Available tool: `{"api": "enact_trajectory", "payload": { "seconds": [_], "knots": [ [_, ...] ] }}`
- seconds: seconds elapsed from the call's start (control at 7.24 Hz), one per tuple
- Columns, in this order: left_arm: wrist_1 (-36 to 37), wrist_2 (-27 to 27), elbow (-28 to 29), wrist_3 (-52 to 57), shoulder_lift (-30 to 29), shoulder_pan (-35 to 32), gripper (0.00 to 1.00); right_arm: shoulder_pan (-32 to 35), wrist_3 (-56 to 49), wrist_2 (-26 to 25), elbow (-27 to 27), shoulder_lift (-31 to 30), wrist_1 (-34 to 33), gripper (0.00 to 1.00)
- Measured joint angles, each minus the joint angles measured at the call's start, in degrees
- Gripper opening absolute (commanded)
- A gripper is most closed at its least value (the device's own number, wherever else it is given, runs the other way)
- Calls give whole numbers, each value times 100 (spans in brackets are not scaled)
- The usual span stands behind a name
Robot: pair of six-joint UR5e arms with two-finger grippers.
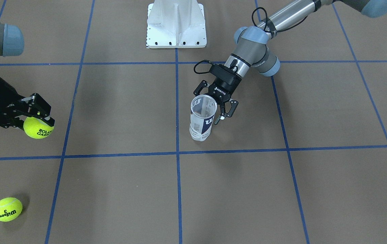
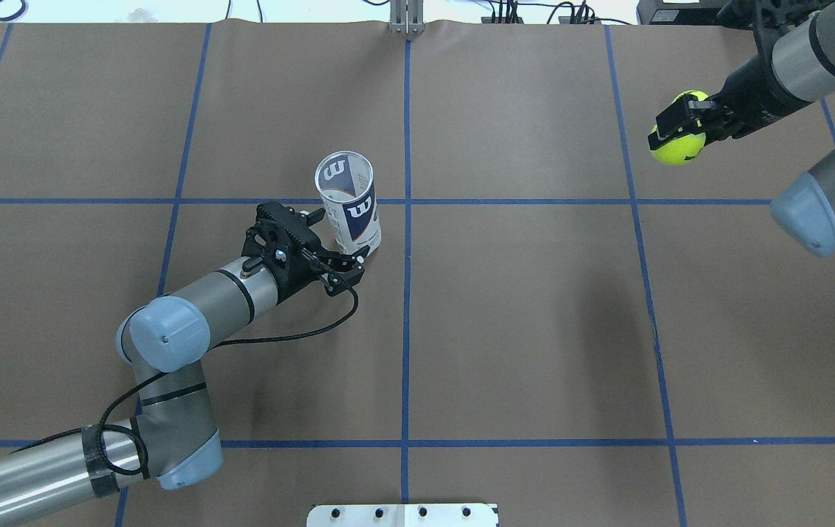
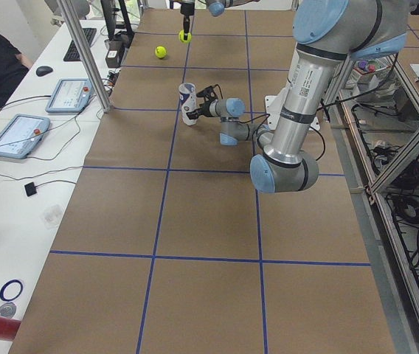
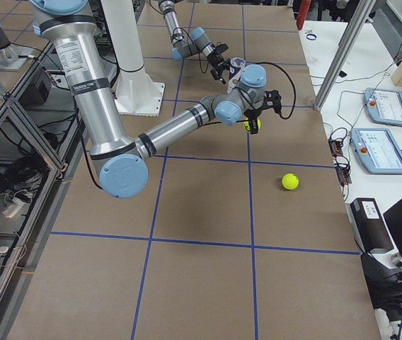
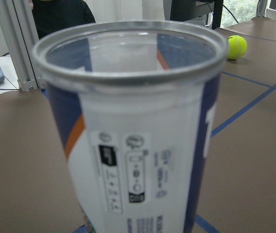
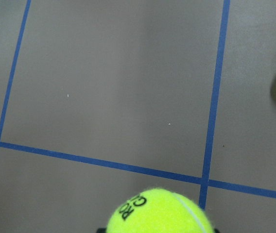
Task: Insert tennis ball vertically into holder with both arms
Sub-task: 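Grip the upright can's side with the left gripper while the right gripper lifts the ball, then carry the tennis ball with the right gripper over the can's opening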
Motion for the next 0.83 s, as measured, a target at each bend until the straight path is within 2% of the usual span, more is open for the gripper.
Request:
{"api": "enact_trajectory", "payload": {
  "seconds": [0.28, 0.83],
  "knots": [
    [0, 43, 131, -10, -51, 0, 99, -4, 0, -6, -3, 0, 0, 0],
    [0, 60, 556, -33, -507, -10, 99, 1, 0, -9, -8, -3, 0, 0]
  ]
}}
